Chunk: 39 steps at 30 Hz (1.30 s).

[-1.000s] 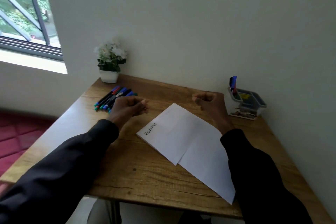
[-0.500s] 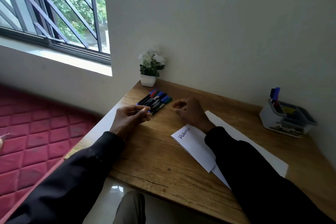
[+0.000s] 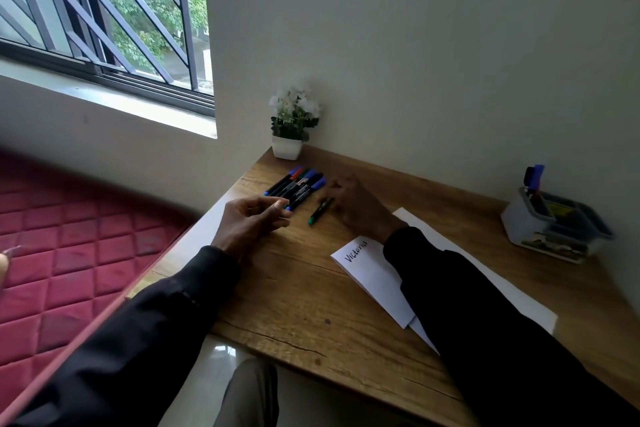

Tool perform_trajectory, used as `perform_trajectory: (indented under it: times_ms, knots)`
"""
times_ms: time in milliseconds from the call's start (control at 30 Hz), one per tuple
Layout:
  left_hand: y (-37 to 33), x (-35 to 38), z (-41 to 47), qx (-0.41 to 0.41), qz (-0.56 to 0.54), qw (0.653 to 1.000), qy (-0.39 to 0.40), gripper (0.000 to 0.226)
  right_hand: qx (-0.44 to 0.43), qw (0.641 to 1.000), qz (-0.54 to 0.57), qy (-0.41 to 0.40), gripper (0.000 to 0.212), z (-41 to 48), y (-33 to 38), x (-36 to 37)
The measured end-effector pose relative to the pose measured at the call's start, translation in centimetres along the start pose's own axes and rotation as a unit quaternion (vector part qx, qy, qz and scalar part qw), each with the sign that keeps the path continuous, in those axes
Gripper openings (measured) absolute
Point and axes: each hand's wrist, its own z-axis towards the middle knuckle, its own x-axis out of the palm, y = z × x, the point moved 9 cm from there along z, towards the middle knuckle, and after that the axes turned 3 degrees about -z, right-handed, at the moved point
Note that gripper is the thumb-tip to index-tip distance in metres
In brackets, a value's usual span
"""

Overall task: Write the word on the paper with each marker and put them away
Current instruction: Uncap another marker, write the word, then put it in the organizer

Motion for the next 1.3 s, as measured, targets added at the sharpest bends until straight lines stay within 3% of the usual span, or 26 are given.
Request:
perform_trajectory:
  times_ms: [133,267,433,600,733,833,1000,1200,1300]
  knots:
    - [-0.2,0.2,-0.2,0.003,0.007,1.0,0.001,0.03,0.012,0.999,0.024,-0.025,0.012,-1.0,-1.4,-1.0]
    - [-0.5,0.4,-0.3,0.013,0.016,1.0,0.006,0.03,0.06,0.987,0.121,-0.088,0.009,-3.1,-3.4,-2.5]
    - [-0.9,3.0,-0.2,0.03,0.039,0.998,0.041,0.03,0.167,0.877,0.394,-0.218,0.018,-6.6,-5.9,-5.3]
    - [-0.9,9.1,1.0,0.074,0.123,0.983,0.113,0.033,0.186,0.74,0.607,-0.222,0.02,-9.4,-6.4,-5.1]
    - [-1.5,13.5,1.8,0.123,0.195,0.96,0.159,0.025,0.222,0.694,0.645,-0.23,0.018,-11.0,-6.6,-4.9]
    - [-2.2,14.8,2.2,0.153,0.22,0.952,0.149,0.018,0.242,0.673,0.655,-0.246,0.006,-11.8,-6.8,-5.4]
    - [-2.9,15.9,2.4,0.184,0.262,0.934,0.156,0.02,0.226,0.685,0.668,-0.183,0.027,-11.7,-6.1,-5.6]
    - [-3.4,16.5,2.5,0.195,0.286,0.918,0.192,0.016,0.208,0.747,0.618,-0.13,0.03,-11.6,-6.0,-6.9]
    - [-3.6,17.3,3.0,0.168,0.278,0.926,0.194,0.009,0.228,0.754,0.602,-0.131,0.032,-11.6,-7.0,-7.2]
